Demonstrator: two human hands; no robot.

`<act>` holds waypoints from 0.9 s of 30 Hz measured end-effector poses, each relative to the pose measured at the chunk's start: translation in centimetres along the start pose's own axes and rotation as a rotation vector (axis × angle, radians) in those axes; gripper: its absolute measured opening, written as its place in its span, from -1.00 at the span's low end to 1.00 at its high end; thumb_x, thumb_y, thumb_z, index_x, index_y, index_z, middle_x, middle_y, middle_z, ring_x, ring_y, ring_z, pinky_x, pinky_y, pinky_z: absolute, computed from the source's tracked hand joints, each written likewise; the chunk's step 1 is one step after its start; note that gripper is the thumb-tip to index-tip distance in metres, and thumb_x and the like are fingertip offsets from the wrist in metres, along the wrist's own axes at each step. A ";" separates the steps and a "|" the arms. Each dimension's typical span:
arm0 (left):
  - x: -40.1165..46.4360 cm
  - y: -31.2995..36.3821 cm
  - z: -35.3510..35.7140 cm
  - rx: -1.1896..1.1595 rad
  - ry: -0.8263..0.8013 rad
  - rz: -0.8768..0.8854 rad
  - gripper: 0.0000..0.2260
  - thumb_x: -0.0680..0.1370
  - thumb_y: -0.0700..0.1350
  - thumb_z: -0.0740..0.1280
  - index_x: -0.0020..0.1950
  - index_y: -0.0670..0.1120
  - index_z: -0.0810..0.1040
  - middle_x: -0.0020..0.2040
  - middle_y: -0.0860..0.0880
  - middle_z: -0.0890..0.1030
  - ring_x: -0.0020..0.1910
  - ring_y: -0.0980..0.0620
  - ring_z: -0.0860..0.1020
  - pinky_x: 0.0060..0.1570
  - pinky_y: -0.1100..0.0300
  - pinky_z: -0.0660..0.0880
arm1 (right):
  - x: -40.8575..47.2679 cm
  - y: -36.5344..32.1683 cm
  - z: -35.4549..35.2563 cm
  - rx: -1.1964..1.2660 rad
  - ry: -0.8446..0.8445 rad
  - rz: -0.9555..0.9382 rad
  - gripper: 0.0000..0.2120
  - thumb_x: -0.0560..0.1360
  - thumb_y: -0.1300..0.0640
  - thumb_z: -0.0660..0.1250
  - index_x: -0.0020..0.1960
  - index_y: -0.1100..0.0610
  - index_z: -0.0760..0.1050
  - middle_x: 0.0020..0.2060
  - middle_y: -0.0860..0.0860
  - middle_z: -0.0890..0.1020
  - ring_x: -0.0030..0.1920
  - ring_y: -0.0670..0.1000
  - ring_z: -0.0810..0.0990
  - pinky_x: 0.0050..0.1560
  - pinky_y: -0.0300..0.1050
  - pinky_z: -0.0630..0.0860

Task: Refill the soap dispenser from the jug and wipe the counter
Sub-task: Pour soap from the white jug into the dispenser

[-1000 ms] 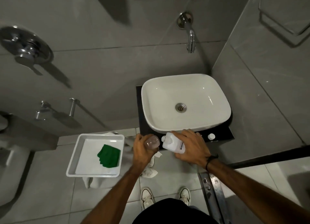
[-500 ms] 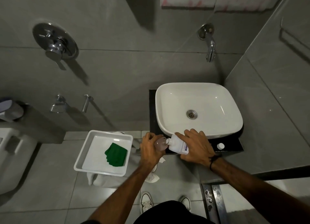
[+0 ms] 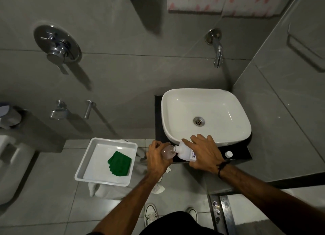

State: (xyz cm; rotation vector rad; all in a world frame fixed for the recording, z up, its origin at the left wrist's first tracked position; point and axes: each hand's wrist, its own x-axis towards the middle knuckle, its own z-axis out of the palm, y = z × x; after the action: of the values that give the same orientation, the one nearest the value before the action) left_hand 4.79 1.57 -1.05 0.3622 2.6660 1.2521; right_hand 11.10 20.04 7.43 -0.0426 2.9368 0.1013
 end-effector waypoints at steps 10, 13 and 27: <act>-0.2 -0.1 0.0 0.012 -0.025 -0.028 -0.50 0.34 0.03 0.65 0.26 0.00 0.68 0.17 -0.08 0.59 0.16 -0.06 0.56 0.25 -0.01 0.59 | 0.2 -0.2 -0.3 -0.065 -0.030 -0.011 -0.18 0.23 -0.21 0.53 0.44 0.02 0.43 0.11 0.05 0.60 0.06 0.13 0.56 -0.03 0.06 0.41; -0.2 -0.1 0.0 0.024 -0.009 -0.009 -0.50 0.33 0.03 0.66 0.24 -0.01 0.69 0.15 -0.08 0.61 0.13 -0.05 0.57 0.20 0.02 0.60 | 0.3 -0.2 -0.3 -0.071 -0.026 -0.017 -0.19 0.26 -0.19 0.51 0.45 0.01 0.41 0.13 0.05 0.58 0.08 0.13 0.54 -0.02 0.05 0.38; 0.1 0.3 0.3 0.050 -0.040 -0.014 -0.51 0.36 0.02 0.63 0.26 -0.01 0.69 0.17 -0.08 0.61 0.15 -0.06 0.58 0.23 -0.05 0.59 | 0.3 0.1 -0.7 -0.095 -0.050 -0.024 -0.24 0.23 -0.10 0.52 0.40 0.02 0.44 0.10 0.03 0.58 0.05 0.13 0.54 -0.07 0.02 0.31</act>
State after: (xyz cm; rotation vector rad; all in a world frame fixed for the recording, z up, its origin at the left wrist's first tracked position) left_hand 4.82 2.01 -0.97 0.3714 2.6650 1.1641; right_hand 10.63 20.09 8.08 -0.0877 2.8785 0.2353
